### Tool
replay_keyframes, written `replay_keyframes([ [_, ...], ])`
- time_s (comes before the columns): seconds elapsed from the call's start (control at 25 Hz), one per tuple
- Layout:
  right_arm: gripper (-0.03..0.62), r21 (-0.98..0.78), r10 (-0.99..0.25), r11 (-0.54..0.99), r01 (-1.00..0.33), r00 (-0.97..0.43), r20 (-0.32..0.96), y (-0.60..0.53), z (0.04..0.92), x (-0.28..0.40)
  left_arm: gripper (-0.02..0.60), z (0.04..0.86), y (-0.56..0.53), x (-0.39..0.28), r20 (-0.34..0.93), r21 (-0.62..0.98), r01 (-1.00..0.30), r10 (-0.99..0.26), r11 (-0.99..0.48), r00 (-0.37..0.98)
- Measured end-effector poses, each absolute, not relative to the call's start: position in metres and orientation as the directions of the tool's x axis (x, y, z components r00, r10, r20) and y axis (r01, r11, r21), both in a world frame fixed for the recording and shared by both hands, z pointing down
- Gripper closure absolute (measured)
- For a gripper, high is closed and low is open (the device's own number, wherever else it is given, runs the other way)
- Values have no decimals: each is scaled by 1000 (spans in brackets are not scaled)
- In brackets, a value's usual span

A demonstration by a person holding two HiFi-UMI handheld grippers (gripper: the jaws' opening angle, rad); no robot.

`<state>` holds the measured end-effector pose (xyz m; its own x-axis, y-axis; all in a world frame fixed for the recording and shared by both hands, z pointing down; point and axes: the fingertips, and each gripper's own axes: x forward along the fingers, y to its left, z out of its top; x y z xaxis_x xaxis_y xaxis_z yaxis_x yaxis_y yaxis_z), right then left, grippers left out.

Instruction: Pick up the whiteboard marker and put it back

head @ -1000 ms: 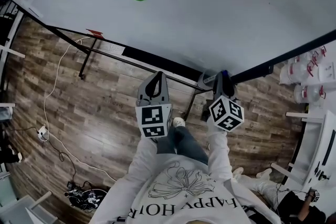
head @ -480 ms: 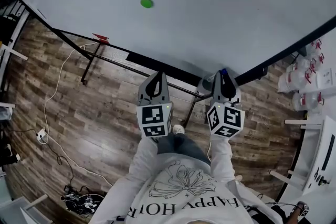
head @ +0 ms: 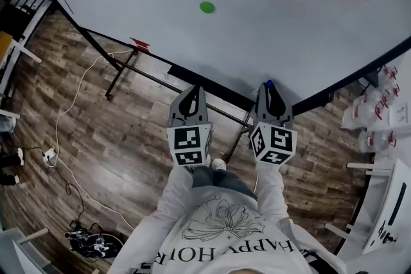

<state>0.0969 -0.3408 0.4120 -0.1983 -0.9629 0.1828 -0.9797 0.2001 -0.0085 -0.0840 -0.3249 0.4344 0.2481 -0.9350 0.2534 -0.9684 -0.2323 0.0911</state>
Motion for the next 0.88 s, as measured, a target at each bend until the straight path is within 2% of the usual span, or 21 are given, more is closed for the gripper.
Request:
replay_keyframes([
  [0.24,530,49,-944,253,-966,-235,232,-348,422,70,575,431,-323,-111,247,90,-979,-948,-182,199],
  [0.48,530,148,-904,318,-936,-253,345,-359,457,49,575,440,-323,-127,263,100,-984,-950,-145,167],
  [0.88,530,363,-799,453,-814,-190,571,-376,535,15,575,463,-329,-153,298,121,-989,-948,-83,116],
])
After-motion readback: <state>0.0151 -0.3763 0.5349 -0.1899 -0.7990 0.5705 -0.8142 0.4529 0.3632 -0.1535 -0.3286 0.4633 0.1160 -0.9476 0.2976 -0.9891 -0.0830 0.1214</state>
